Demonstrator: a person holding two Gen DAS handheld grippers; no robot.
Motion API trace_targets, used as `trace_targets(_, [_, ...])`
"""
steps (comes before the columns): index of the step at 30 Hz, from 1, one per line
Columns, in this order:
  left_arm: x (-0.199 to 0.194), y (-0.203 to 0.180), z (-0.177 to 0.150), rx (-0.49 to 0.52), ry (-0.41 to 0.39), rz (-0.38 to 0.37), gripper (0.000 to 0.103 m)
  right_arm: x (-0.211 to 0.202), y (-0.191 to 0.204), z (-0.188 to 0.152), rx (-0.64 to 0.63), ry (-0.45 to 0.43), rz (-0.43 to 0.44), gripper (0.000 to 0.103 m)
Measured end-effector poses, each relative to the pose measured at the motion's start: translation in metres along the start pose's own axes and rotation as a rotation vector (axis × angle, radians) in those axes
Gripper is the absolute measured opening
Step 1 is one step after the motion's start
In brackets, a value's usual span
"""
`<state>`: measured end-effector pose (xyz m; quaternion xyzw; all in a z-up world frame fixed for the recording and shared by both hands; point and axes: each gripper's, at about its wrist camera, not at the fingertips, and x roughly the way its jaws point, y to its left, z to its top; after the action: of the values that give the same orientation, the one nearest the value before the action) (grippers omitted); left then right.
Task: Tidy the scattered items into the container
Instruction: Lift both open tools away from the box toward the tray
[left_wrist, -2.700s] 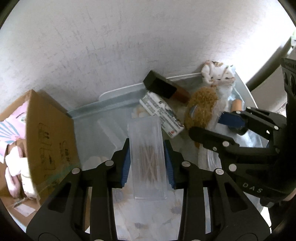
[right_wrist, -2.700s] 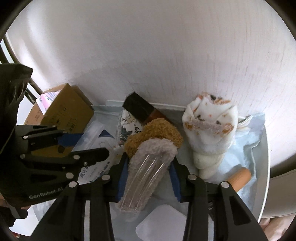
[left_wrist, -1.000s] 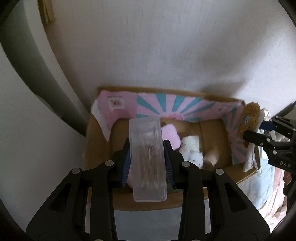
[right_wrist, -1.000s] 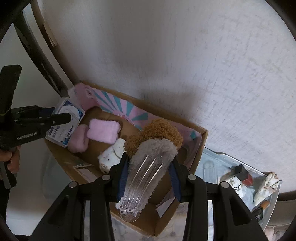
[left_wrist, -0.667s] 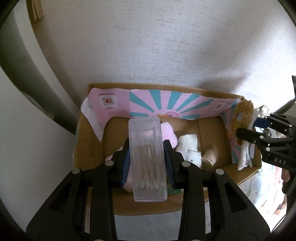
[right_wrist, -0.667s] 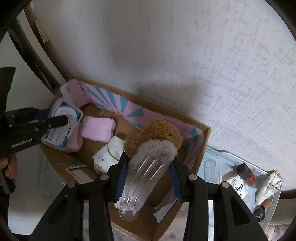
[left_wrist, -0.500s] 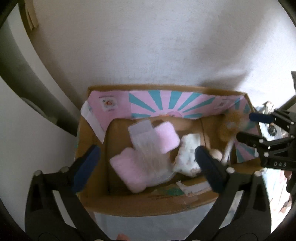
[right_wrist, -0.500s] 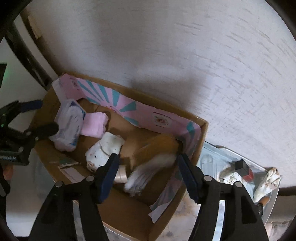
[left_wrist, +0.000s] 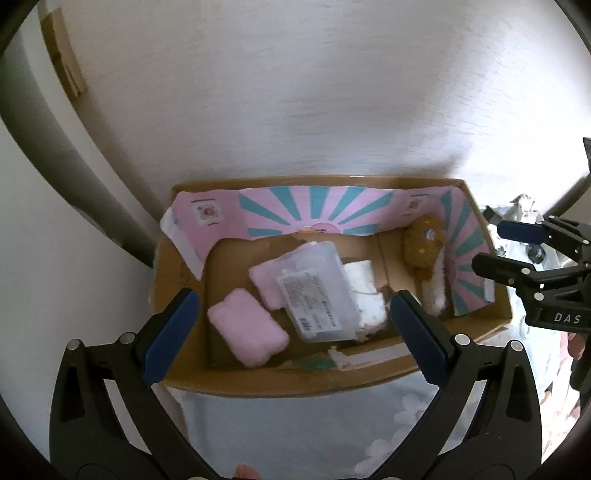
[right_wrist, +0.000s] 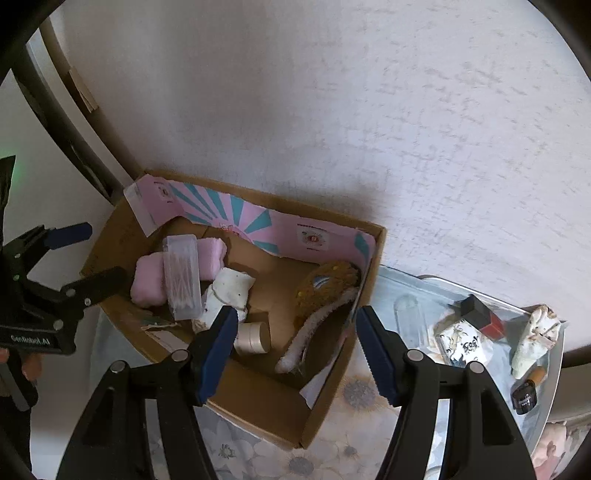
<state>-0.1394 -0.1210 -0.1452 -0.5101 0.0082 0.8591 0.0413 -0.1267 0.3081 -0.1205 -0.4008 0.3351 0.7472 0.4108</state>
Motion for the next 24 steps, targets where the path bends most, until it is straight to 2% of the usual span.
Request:
trace_targets(7, [-0.015, -0.016, -0.002, 0.008, -0.009, -0.021, 0.103, -0.018, -0.009, -0.012, 0.026, -0.021, 0.005, 0.062])
trace_targets(10, [-0.021, -0.025, -0.001, 0.008, -0.017, -0.033, 0.103, -0.045, -0.014, -0.015, 0.026, -0.069, 0.019, 0.062])
trace_targets(15, [-0.044, -0.055, 0.005, 0.044, -0.06, -0.049, 0.103, -0.081, -0.032, -0.021, 0.033, -0.12, -0.008, 0.062])
trace_targets(24, [-0.075, -0.13, 0.024, 0.144, -0.147, -0.082, 0.103, -0.142, -0.104, -0.047, 0.131, -0.208, -0.089, 0.062])
